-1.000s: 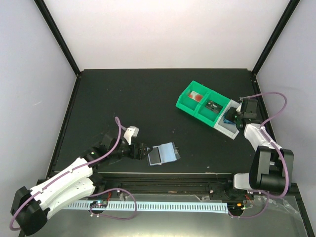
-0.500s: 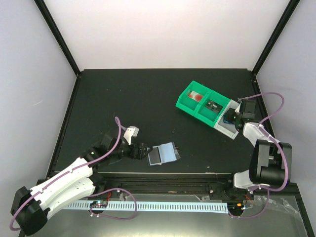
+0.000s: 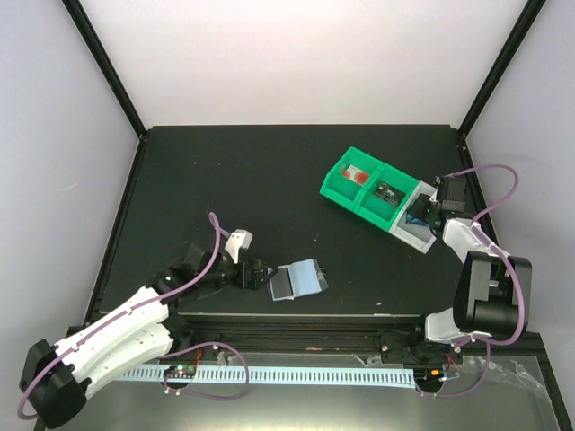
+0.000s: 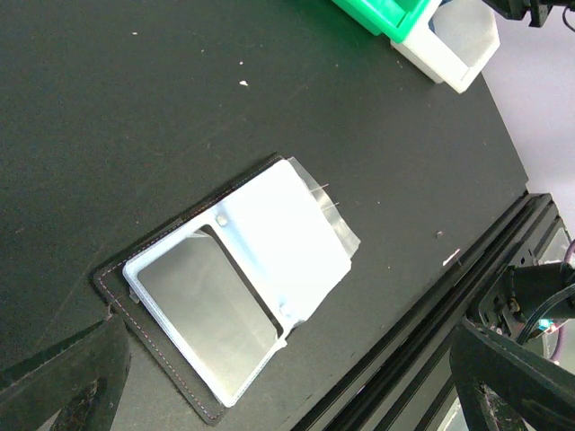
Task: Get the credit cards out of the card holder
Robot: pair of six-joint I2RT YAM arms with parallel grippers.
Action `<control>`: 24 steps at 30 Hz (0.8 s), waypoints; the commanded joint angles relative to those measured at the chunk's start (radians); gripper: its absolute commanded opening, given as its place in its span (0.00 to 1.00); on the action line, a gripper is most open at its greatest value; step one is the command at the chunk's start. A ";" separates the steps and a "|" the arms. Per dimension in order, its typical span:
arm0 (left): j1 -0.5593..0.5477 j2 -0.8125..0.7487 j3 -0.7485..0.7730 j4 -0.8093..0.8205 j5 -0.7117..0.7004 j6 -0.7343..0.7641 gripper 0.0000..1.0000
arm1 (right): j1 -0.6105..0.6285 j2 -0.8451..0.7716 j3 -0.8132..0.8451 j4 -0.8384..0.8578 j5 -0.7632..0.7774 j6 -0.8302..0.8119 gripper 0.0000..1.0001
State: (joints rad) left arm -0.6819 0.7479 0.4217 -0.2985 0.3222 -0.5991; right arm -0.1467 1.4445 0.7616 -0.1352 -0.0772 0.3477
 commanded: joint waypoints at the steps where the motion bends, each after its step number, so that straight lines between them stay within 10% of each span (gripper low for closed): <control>1: 0.005 -0.010 0.003 0.003 0.015 -0.004 0.99 | -0.004 0.005 0.049 -0.052 0.061 0.018 0.28; 24: 0.026 0.008 -0.034 0.063 0.039 -0.117 0.99 | 0.070 -0.145 0.181 -0.288 -0.090 0.100 0.40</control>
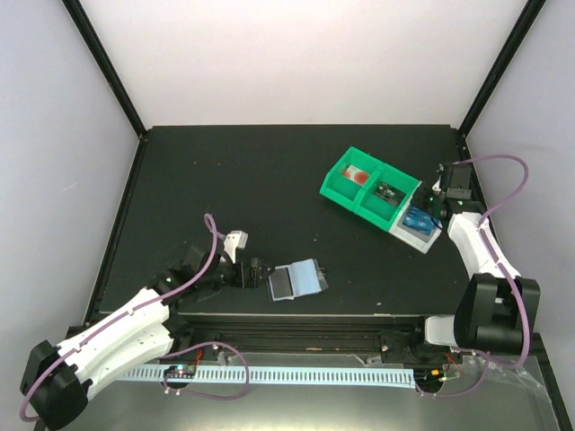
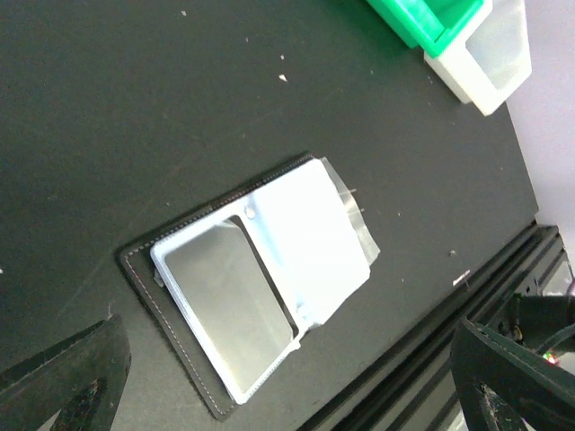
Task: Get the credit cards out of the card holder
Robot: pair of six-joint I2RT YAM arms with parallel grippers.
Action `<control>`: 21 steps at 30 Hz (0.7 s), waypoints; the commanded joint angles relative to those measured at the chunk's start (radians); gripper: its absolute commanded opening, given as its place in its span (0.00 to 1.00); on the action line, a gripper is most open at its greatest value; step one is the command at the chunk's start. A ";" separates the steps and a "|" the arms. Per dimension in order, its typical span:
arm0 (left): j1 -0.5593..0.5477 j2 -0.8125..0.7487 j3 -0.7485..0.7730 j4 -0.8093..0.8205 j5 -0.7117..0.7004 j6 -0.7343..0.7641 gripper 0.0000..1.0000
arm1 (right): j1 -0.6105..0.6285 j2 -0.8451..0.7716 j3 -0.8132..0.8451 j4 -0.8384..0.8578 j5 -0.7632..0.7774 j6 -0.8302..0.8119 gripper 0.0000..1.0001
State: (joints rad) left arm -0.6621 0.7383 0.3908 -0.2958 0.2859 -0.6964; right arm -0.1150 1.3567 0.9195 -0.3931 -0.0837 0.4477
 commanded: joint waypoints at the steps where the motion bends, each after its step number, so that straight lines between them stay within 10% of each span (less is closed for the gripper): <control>1: 0.006 0.021 -0.005 0.073 0.084 -0.021 0.98 | 0.053 -0.070 0.020 -0.036 -0.095 -0.002 0.40; 9: 0.006 0.053 -0.084 0.211 0.100 -0.092 0.87 | 0.274 -0.186 -0.053 -0.036 -0.150 0.002 0.40; 21: 0.006 0.216 -0.125 0.387 0.158 -0.118 0.42 | 0.614 -0.206 -0.214 0.103 -0.259 0.099 0.39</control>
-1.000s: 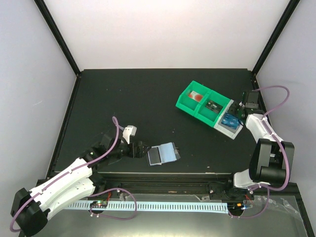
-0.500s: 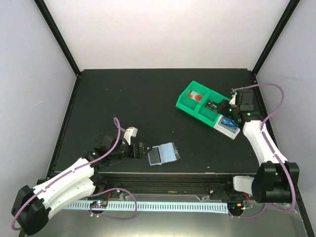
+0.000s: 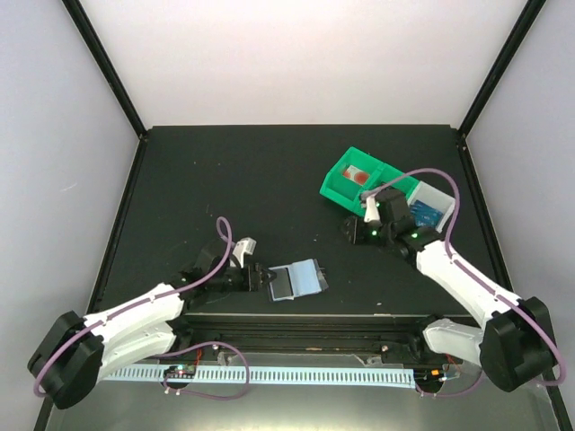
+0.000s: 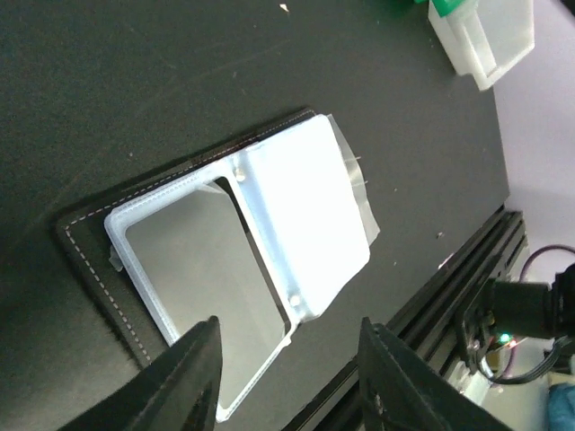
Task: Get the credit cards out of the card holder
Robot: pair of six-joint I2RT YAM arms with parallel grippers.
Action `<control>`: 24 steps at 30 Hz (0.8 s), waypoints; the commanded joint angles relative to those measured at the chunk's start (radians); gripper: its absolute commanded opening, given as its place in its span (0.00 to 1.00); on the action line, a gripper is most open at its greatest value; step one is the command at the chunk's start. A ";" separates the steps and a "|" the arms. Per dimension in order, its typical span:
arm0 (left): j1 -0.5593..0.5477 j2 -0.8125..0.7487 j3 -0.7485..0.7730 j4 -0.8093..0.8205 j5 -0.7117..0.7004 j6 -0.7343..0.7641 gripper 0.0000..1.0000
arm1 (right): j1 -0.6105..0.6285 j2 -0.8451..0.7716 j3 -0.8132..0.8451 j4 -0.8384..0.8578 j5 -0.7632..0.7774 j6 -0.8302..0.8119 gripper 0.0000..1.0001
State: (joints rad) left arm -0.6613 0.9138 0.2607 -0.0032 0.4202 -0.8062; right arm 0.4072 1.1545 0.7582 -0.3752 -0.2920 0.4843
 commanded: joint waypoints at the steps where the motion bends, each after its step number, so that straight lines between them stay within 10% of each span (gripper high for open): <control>1: 0.005 0.057 0.005 0.110 0.030 -0.013 0.37 | 0.123 0.003 -0.069 0.110 -0.060 0.080 0.39; 9: 0.005 0.211 0.006 0.239 0.092 -0.013 0.03 | 0.364 0.108 -0.157 0.336 -0.091 0.214 0.37; 24: 0.005 0.421 -0.017 0.296 0.078 -0.014 0.02 | 0.482 0.338 -0.108 0.484 -0.130 0.272 0.33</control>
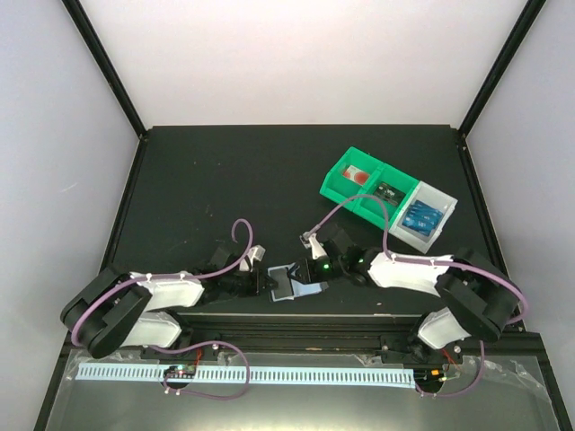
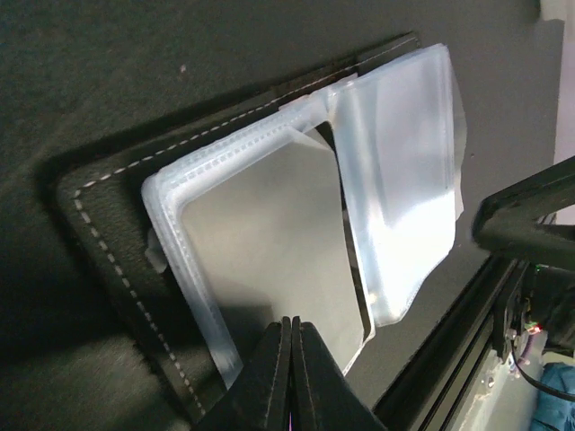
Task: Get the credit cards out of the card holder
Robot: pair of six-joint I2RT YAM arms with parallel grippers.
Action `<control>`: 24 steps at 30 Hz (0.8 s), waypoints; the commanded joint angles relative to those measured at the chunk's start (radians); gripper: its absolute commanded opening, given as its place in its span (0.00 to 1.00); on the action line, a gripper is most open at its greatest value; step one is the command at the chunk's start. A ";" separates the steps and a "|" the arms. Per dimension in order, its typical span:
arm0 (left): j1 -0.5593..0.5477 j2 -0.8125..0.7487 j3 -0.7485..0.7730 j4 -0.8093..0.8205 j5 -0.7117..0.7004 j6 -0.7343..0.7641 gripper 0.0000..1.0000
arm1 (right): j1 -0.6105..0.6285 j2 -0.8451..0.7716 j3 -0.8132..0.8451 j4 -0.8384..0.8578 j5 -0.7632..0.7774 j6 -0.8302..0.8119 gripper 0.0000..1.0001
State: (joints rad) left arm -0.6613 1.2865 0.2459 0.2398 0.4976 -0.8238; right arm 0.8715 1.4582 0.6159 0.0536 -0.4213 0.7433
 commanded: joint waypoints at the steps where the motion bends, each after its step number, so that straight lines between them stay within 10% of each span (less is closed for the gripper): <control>1: 0.006 0.059 0.003 0.051 0.002 0.007 0.02 | 0.018 0.046 0.037 0.057 0.000 0.014 0.33; 24: 0.005 -0.050 0.018 -0.083 -0.053 0.060 0.01 | 0.022 0.162 0.030 0.091 0.050 0.001 0.29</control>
State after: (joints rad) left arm -0.6601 1.2129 0.2459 0.1741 0.4492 -0.8036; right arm 0.8867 1.6279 0.6464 0.1181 -0.4019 0.7467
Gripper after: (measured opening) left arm 0.018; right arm 0.293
